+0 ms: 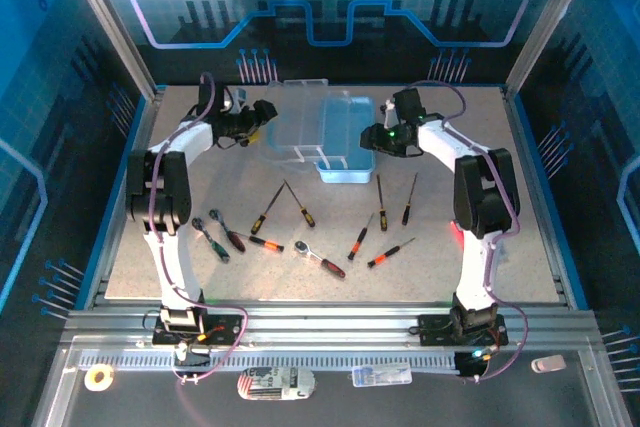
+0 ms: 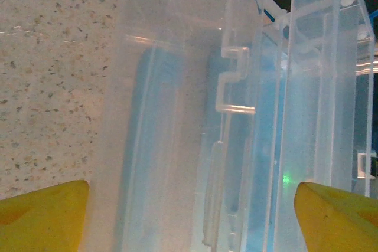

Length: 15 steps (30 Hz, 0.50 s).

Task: Pack the tool kit

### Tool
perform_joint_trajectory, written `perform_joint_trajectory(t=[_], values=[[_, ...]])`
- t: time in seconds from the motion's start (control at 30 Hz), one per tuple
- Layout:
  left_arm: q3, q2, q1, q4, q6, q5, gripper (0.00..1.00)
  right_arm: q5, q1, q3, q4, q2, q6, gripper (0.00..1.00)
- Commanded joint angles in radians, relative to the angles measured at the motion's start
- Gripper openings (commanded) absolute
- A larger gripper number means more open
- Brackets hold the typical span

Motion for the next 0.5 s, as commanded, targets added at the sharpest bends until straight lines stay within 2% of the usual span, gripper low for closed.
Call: perform_joint_trajectory(t=[0.0,0.47], values=[[-0.029,0.028,0.023,-0.002,0.007,-0.021,0.9,0.001,0.002,-0.027,0.011,0.027,0.011,0.53],[-0.048,0.039,0.05,-0.013,-0.009,-0.037,0.91,-0.016,0.002,-0.05,0.04,0.037,0.013,0.51]])
